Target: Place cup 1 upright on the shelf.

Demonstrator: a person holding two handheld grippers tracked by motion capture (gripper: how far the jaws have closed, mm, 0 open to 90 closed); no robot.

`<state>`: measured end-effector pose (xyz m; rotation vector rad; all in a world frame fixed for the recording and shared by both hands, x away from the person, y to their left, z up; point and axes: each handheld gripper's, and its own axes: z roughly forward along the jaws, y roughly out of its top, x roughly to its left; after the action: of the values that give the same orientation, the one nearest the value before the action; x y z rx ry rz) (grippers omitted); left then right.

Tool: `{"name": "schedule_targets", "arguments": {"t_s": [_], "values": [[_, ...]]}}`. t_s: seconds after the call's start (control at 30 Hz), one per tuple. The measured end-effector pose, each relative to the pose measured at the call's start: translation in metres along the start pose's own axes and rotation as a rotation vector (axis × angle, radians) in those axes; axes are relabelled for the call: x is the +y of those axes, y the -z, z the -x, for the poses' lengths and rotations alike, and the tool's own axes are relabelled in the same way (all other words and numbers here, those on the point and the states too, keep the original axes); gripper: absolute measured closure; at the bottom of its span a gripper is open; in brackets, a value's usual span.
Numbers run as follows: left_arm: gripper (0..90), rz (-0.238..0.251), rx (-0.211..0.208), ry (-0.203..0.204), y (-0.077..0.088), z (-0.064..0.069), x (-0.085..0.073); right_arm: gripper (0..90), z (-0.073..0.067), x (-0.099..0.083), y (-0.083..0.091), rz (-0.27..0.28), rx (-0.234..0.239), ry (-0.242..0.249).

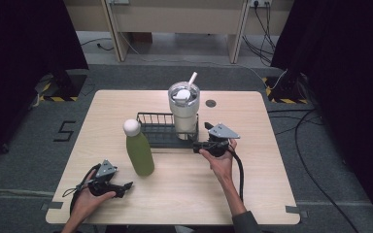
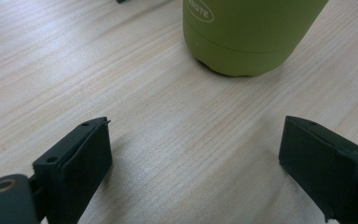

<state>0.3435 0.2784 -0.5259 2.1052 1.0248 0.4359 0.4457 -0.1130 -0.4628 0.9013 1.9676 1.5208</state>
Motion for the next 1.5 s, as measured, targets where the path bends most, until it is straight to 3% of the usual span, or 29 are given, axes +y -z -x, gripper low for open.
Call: {"name": "schedule_targets", "arguments": {"t_s": [0.47,1.13,1.5], "values": [[8.6,0.001,-0.001,0.0,0.0,0.0,0.0,14.8,-0.013,-0.002,0.022,-0.013,0.015,0.053],[8.6,0.0,-0.001,0.0,0.0,0.0,0.0,14.8,-0.02,-0.013,0.056,-0.031,0.032,0.055],[8.7,0.0,-0.002,0.0,0.0,0.0,0.0,14.8,-0.023,-0.023,0.067,-0.062,0.017,0.068]]}}
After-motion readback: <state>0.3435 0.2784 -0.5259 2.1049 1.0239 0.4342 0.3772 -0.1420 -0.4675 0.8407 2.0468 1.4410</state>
